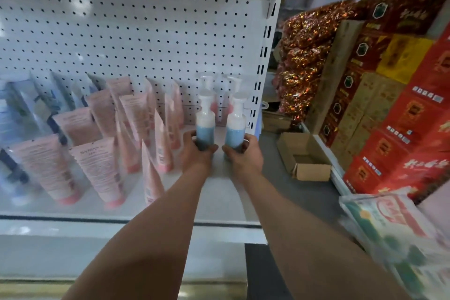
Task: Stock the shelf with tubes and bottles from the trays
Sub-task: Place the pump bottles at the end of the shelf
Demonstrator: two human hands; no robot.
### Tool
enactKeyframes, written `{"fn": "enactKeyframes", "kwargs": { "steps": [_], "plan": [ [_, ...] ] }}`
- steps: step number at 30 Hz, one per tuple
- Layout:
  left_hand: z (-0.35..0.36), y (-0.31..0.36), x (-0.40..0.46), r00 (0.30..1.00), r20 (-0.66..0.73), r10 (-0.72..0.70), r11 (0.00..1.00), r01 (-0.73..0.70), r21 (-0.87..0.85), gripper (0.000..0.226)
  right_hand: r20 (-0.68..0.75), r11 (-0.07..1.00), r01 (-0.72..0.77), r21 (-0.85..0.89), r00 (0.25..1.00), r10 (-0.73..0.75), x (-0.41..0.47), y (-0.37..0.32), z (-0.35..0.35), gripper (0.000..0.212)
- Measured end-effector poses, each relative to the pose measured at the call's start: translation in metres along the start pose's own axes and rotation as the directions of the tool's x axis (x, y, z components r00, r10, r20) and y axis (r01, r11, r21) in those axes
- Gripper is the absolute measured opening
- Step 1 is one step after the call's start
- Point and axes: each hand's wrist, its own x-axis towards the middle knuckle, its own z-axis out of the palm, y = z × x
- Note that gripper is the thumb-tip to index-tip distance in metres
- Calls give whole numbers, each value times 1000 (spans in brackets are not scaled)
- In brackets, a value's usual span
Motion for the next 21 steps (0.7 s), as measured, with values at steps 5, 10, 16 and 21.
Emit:
{"fn": "enactKeyframes", "kwargs": {
  "steps": [5,10,16,21],
  "plan": [
    [10,-1,19,999,-22,32,989,-28,146,56,-29,998,-20,-60,999,19,17,-2,7,52],
    [17,-3,22,993,-84,82,961,-57,269,52,-66,997,-18,-69,998,14,30,2,15,50],
    [20,-4,23,992,-104,77,951,-42,307,53,-77,995,-18,-95,997,11,33,2,17,51],
    [22,-2,23,989,-118,95,933,-47,356,55,-69,992,-19,-126,998,11,35,-1,18,53]
  ]
}}
